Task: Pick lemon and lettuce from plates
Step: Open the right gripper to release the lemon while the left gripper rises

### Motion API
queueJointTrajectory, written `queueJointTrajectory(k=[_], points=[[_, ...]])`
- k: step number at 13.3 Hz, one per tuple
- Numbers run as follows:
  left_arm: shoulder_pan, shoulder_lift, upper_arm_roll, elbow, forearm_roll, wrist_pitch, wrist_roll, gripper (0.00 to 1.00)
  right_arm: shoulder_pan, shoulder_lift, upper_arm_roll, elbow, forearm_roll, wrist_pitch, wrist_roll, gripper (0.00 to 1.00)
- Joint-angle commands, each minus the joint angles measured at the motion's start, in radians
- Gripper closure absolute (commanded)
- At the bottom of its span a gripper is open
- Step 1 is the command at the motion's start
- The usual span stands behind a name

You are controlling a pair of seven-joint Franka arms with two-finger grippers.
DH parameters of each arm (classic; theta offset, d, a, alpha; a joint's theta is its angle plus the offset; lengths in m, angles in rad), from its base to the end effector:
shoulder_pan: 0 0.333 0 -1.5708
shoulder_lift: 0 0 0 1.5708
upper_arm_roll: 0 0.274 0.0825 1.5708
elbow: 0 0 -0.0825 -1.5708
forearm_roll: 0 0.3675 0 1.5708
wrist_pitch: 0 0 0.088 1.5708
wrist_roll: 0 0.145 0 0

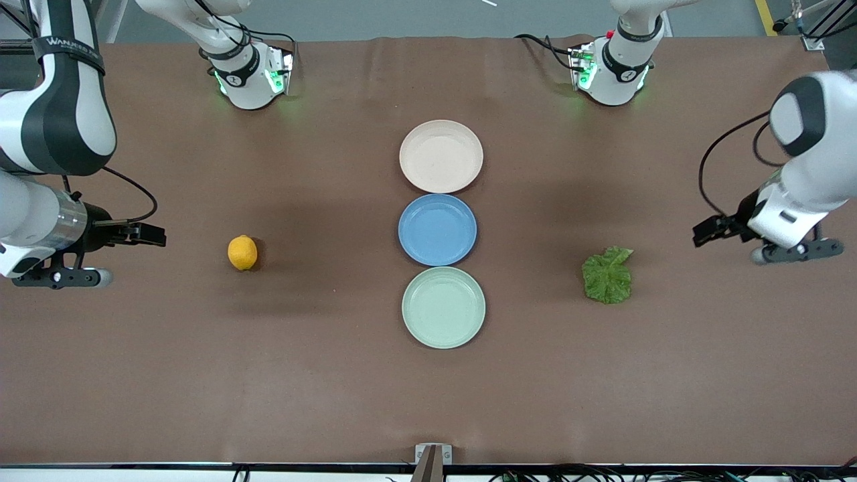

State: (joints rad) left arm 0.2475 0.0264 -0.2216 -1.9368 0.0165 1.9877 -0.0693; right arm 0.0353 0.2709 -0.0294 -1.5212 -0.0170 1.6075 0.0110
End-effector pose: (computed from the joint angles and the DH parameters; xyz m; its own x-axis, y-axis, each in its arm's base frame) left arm 0.5521 0.0163 0.3980 0.9957 0.0886 0.0257 0.0888 -0.9960 -0.0077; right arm 0.5893 0.0024 0.4162 0.9831 -0.0050 -0.1832 -0.0001 -0.9996 0.0265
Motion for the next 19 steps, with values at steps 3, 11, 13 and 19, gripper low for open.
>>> queueJointTrajectory(k=[3,11,13,19], points=[[0.004,-0.031,-0.005,0.295,-0.047,-0.335,0.043,0.00,-0.031,0.024,0.013,0.145,0.014,-0.110,-0.006,0.00],[-0.008,-0.033,0.005,0.449,-0.066,-0.464,0.051,0.00,-0.025,0.008,0.017,0.078,0.041,-0.091,-0.008,0.00],[-0.055,-0.029,0.043,0.449,-0.064,-0.464,0.052,0.00,-0.028,-0.016,0.017,0.056,0.040,-0.051,-0.011,0.00],[-0.373,-0.031,0.363,0.441,-0.063,-0.474,0.051,0.00,-0.026,-0.165,0.014,-0.109,0.009,0.055,-0.039,0.00]])
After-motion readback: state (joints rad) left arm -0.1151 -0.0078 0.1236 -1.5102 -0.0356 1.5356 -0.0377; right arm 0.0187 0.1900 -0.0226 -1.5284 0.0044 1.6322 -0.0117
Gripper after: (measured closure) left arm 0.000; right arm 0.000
